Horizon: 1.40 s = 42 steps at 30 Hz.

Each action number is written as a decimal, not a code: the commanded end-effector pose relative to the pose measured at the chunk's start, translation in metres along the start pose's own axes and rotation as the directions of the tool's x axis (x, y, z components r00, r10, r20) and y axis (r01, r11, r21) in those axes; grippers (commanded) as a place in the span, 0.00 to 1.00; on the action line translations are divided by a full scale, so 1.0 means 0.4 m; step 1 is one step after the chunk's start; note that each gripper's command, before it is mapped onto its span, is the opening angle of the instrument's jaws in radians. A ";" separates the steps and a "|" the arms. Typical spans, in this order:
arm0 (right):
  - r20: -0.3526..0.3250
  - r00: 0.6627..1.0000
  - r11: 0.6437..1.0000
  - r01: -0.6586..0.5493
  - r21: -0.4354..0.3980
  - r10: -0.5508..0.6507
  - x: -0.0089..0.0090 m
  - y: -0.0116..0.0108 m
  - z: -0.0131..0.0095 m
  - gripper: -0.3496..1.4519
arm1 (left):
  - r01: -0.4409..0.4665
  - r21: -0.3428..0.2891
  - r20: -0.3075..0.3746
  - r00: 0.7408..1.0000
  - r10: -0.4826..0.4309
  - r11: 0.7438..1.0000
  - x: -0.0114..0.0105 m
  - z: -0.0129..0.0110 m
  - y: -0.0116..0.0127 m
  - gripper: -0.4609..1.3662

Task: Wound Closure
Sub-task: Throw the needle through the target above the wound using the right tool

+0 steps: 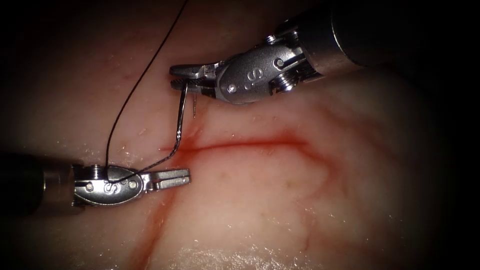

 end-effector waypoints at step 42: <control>0.009 0.999 0.998 0.051 -0.035 -0.050 -0.0066 -0.0177 0.0051 0.00 | -0.013 -0.019 0.172 0.985 0.016 1.000 -0.0055 -0.0007 0.0032 0.06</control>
